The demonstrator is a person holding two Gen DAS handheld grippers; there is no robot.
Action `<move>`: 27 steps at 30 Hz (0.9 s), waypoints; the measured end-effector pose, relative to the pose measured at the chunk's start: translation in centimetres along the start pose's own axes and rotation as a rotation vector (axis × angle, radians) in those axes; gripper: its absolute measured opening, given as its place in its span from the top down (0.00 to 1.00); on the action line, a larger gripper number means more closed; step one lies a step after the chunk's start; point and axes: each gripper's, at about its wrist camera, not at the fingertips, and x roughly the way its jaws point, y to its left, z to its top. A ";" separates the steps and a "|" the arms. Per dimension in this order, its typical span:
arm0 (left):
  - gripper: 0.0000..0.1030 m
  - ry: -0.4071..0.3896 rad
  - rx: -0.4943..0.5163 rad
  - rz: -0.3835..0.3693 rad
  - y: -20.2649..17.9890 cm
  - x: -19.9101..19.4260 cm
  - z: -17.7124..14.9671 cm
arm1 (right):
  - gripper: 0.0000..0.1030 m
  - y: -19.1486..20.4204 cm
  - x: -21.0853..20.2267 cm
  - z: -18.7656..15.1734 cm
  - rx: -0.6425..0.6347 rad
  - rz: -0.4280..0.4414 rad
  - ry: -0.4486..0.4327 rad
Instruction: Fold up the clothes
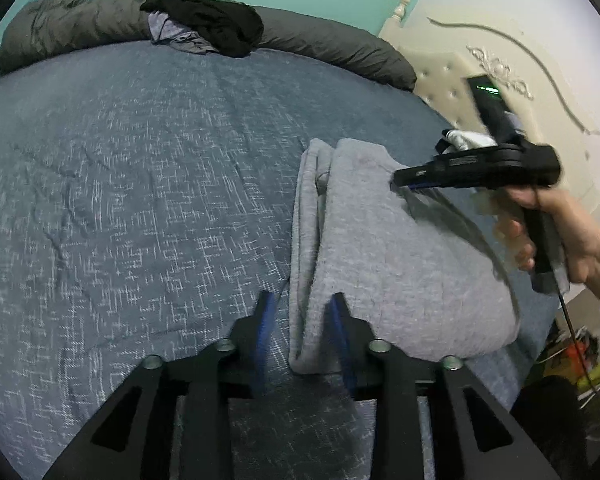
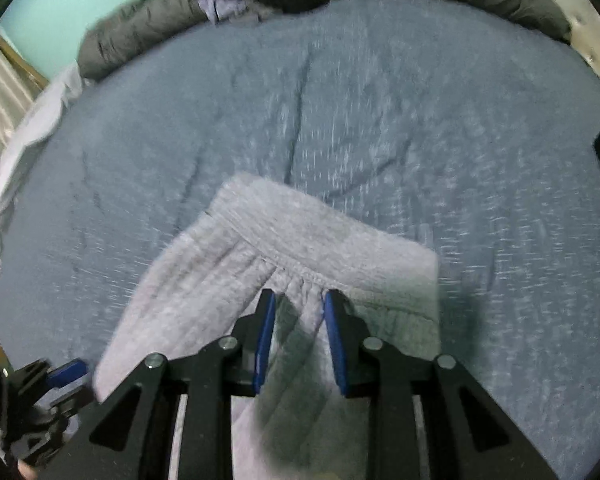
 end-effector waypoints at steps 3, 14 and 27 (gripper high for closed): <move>0.52 0.000 -0.017 -0.023 0.2 -0.3 -0.3 | 0.58 -1.8 -4.1 -2.1 0.066 0.056 -0.067; 0.33 0.006 -0.096 -0.110 -0.2 -0.7 -0.4 | 0.29 -4.6 -6.8 -13.8 0.328 0.187 -0.051; 0.25 0.209 -0.080 -0.118 -0.9 4.4 1.7 | 0.18 -4.5 -4.2 -15.5 0.385 0.223 0.023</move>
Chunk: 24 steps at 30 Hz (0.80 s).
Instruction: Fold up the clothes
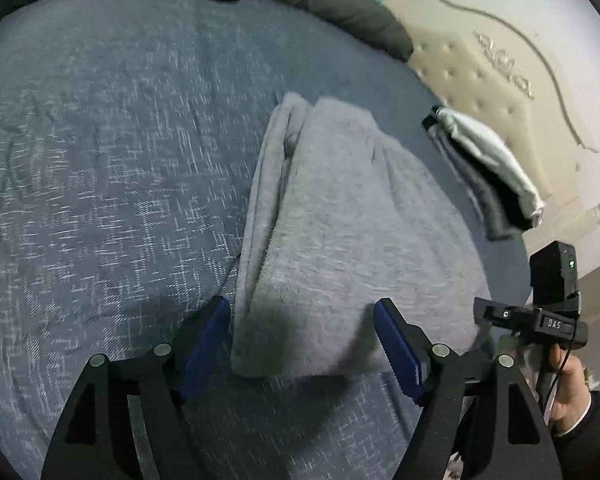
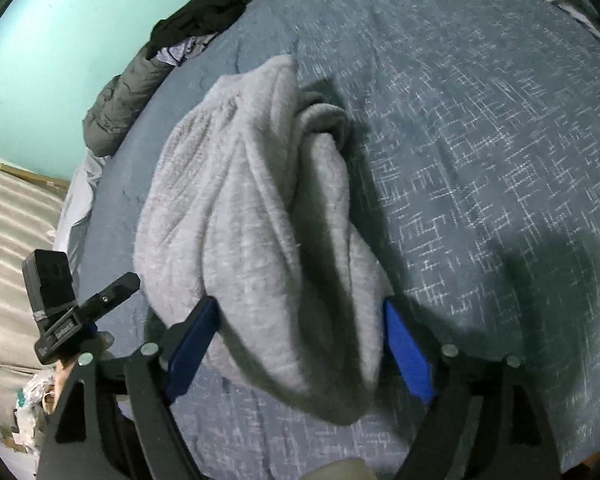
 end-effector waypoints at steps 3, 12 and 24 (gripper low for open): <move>0.25 0.037 -0.003 -0.023 -0.1 1.4 0.5 | 0.18 0.1 0.8 0.4 -0.012 -0.003 0.014; 0.19 0.103 0.023 -0.020 -0.4 3.9 1.6 | 0.17 -0.2 2.3 1.5 -0.024 0.026 0.058; 0.21 0.134 0.026 -0.022 -0.2 5.6 1.6 | 0.21 1.7 4.7 3.1 -0.105 -0.047 0.083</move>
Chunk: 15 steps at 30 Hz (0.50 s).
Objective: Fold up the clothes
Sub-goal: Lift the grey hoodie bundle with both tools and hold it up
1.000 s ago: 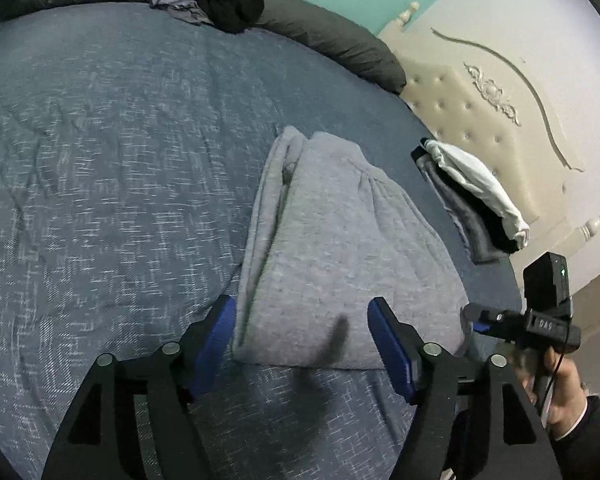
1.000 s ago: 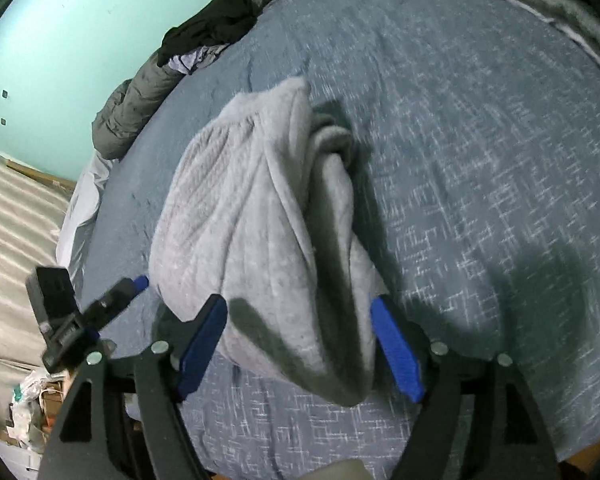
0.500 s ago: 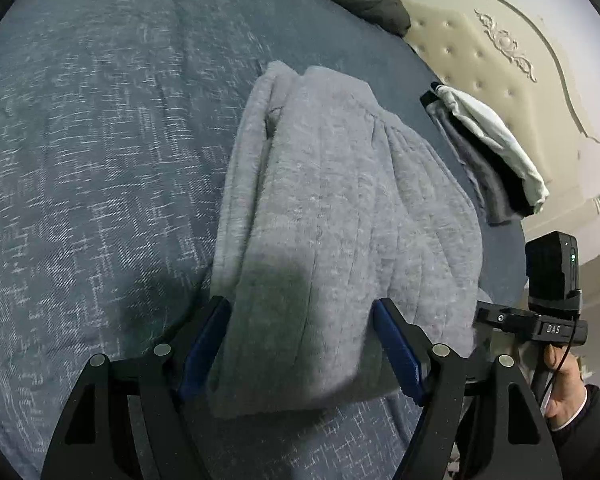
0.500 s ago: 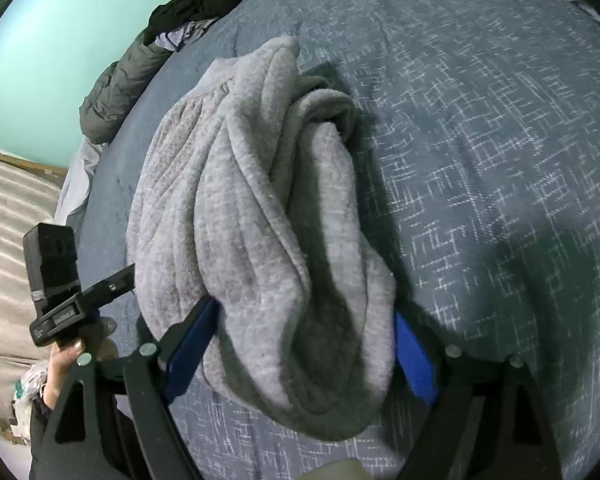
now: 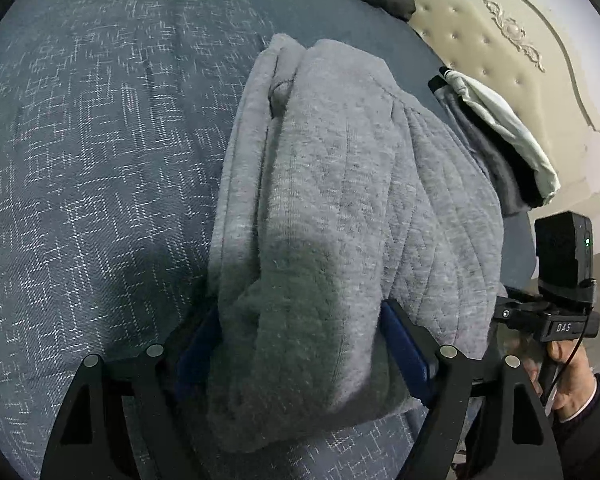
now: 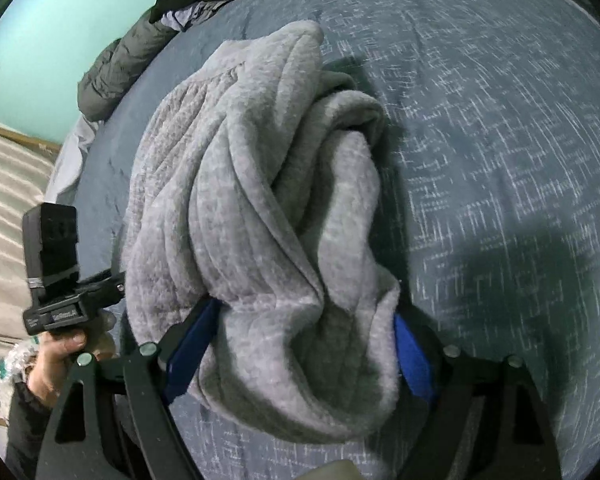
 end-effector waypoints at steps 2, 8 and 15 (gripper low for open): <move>0.27 0.001 0.004 0.000 -0.2 0.2 0.0 | 0.29 0.5 0.3 0.3 -0.009 0.000 0.005; 0.38 -0.001 0.011 0.014 -0.8 0.0 0.0 | 0.49 1.7 1.4 1.1 -0.040 -0.009 0.013; 0.36 -0.012 -0.008 0.025 -0.6 0.5 0.2 | 0.47 1.8 2.4 2.0 -0.033 0.001 0.023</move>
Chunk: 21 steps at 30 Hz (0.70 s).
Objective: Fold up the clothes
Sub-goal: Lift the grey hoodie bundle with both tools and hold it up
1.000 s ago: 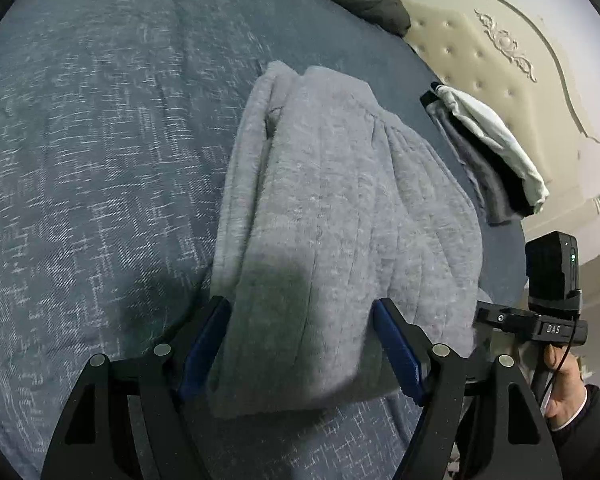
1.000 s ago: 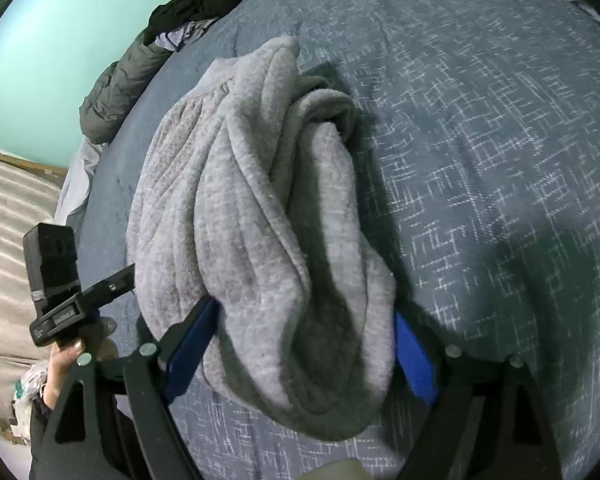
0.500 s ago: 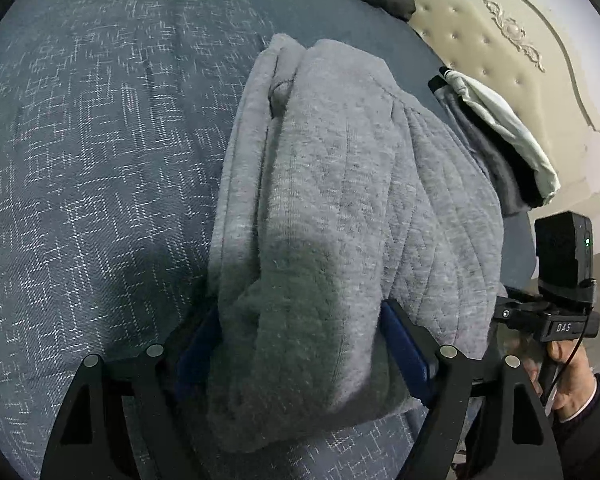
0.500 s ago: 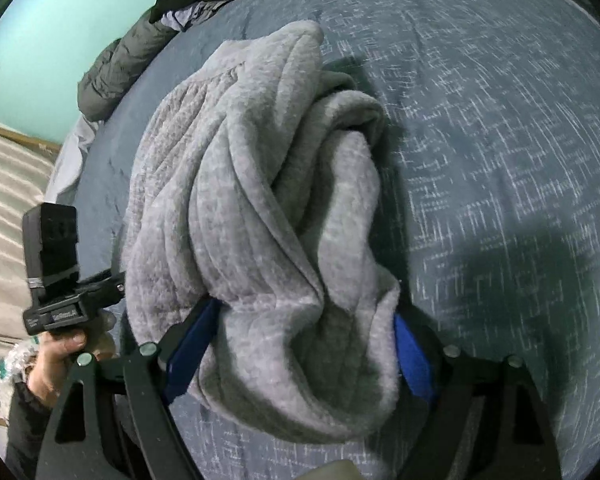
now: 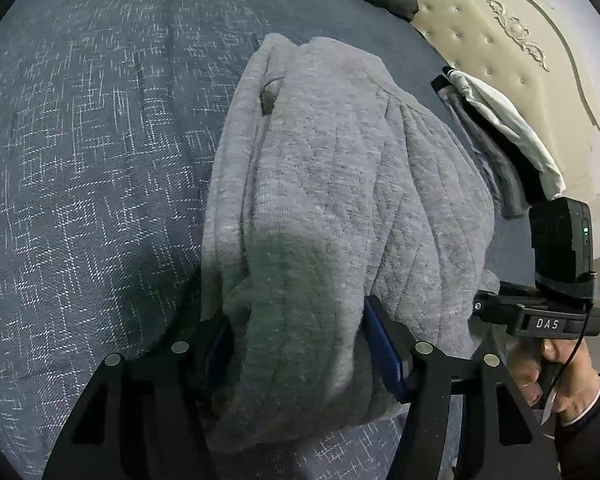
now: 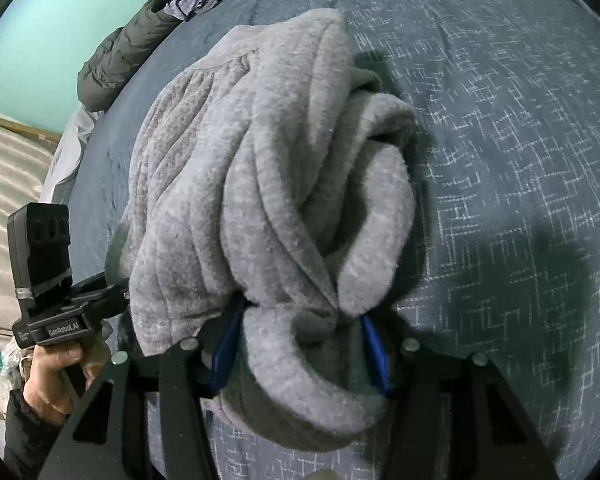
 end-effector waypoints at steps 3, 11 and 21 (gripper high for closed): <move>0.36 -0.001 -0.014 0.004 0.1 0.1 0.0 | 0.47 0.4 0.4 0.5 -0.019 -0.015 -0.001; 0.42 0.002 0.003 0.047 -1.1 0.1 0.5 | 0.57 1.5 0.6 0.9 -0.070 -0.013 -0.003; 0.38 -0.015 -0.016 0.038 -0.9 1.2 0.9 | 0.55 2.1 1.9 1.5 -0.093 -0.030 -0.008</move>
